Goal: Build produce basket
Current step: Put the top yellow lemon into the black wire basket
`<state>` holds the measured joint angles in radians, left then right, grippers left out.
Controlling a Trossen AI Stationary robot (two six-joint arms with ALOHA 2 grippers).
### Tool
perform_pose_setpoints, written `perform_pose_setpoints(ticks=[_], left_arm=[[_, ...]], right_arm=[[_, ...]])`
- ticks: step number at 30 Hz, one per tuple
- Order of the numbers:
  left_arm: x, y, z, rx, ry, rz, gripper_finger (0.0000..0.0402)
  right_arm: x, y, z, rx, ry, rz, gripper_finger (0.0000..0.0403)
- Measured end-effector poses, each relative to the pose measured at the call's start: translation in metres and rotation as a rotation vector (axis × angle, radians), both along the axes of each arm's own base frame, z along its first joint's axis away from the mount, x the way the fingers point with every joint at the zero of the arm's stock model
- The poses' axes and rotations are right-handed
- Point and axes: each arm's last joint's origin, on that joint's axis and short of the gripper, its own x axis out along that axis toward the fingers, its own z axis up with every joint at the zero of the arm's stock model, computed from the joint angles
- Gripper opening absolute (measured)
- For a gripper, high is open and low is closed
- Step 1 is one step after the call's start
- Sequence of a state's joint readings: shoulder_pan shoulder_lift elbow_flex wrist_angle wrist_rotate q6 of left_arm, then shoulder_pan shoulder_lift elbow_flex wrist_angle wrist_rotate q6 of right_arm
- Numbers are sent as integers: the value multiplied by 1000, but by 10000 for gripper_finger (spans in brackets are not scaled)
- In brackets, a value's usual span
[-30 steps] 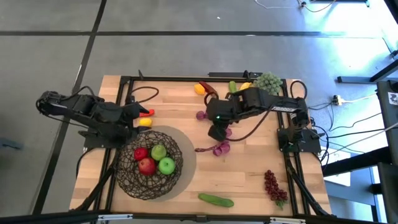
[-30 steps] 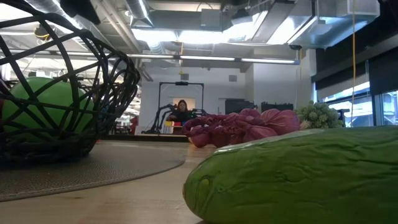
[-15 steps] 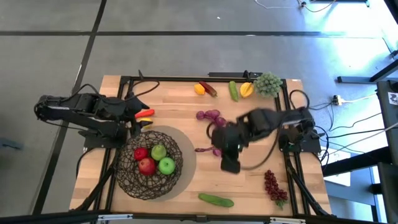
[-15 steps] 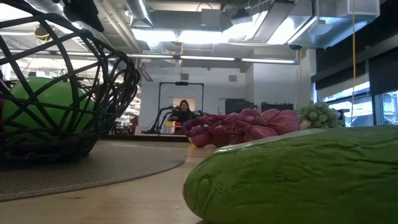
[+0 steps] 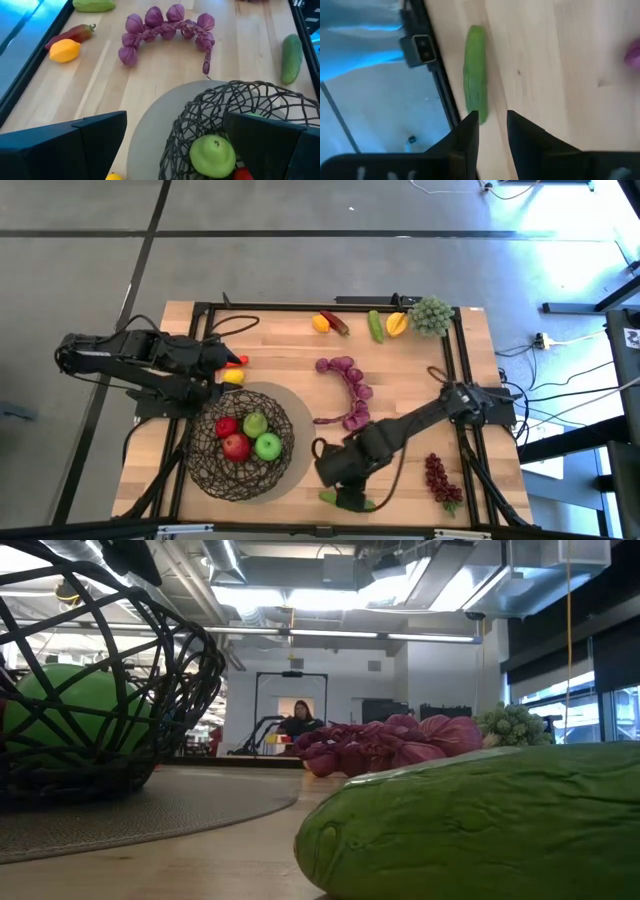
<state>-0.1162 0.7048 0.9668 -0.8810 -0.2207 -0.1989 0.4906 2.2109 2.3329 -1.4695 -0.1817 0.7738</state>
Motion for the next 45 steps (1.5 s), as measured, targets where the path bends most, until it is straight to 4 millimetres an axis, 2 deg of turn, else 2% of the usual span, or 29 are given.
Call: perform_pose_setpoints(ticks=[5,9,15,19,24,28,34,37,40,45], left_arm=[[0,0,0,7,1,-8,324],[0,0,0,7,1,-8,324],[0,0,0,6,-1,-7,324],[0,0,0,5,-1,-6,324],[0,0,0,5,0,-6,324],[0,0,0,5,1,-6,324],[0,0,0,6,1,-6,324],[0,0,0,6,0,-6,324],[0,0,0,9,-1,5,324],[0,2,0,32,-8,62,324]], right_arm=[[18,-5,-31,9,103,-51,94],[28,-19,-42,32,146,-8,94],[33,-49,-44,5,174,75,114],[38,-63,-43,5,150,116,150],[41,-71,-43,-13,130,150,201],[44,-83,-43,3,155,42,222],[50,-121,-27,-62,111,-173,225],[50,-142,-17,-137,65,-223,225],[53,-165,-11,-149,6,-194,225],[59,-219,-8,-214,-61,-270,225]])
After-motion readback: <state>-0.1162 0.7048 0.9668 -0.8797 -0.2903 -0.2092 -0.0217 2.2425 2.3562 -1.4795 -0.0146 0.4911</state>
